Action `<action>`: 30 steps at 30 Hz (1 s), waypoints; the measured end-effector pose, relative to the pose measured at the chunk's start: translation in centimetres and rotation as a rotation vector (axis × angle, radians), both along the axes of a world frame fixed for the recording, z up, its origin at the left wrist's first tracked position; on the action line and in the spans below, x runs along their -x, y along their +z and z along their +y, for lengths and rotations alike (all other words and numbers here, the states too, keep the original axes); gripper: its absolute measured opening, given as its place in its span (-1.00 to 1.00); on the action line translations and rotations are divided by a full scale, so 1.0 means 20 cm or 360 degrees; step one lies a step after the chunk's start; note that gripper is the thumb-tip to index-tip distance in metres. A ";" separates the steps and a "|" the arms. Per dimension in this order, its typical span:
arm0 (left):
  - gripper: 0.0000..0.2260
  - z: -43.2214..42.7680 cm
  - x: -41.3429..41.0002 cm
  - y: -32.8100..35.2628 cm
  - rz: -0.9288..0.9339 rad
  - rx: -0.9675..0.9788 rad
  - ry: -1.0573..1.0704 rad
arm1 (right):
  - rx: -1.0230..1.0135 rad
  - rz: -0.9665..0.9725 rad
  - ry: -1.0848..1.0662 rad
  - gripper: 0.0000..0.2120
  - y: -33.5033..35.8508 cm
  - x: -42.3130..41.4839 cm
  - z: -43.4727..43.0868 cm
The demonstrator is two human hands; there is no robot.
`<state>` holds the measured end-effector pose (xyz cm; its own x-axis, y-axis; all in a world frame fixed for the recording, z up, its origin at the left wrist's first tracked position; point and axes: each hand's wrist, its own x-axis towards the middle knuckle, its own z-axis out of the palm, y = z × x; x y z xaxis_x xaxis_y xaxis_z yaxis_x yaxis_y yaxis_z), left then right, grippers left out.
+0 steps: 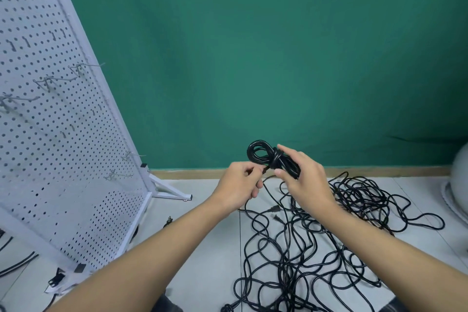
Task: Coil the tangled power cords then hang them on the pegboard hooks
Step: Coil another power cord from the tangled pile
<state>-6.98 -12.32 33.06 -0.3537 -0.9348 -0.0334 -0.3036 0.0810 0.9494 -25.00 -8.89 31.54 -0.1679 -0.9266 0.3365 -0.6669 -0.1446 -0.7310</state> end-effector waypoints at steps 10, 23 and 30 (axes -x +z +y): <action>-0.91 0.03 -0.07 0.00 0.0039 0.0150 0.0062 | -0.0237 0.0146 0.0118 -0.45 0.09 -0.07 0.06; -0.86 -0.01 -0.05 0.03 0.0118 0.0408 0.0096 | -0.0137 0.0005 0.0173 -0.23 0.10 -0.06 0.06; -0.88 0.01 -0.07 0.05 0.0054 0.0574 0.0104 | -0.0056 0.0047 0.0207 -0.19 0.14 -0.08 0.08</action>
<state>-5.59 -12.20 34.09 -0.2879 -0.9050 0.3133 -0.2881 0.3938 0.8729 -23.47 -7.19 34.33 -0.0360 -0.9512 0.3064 -0.6657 -0.2058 -0.7172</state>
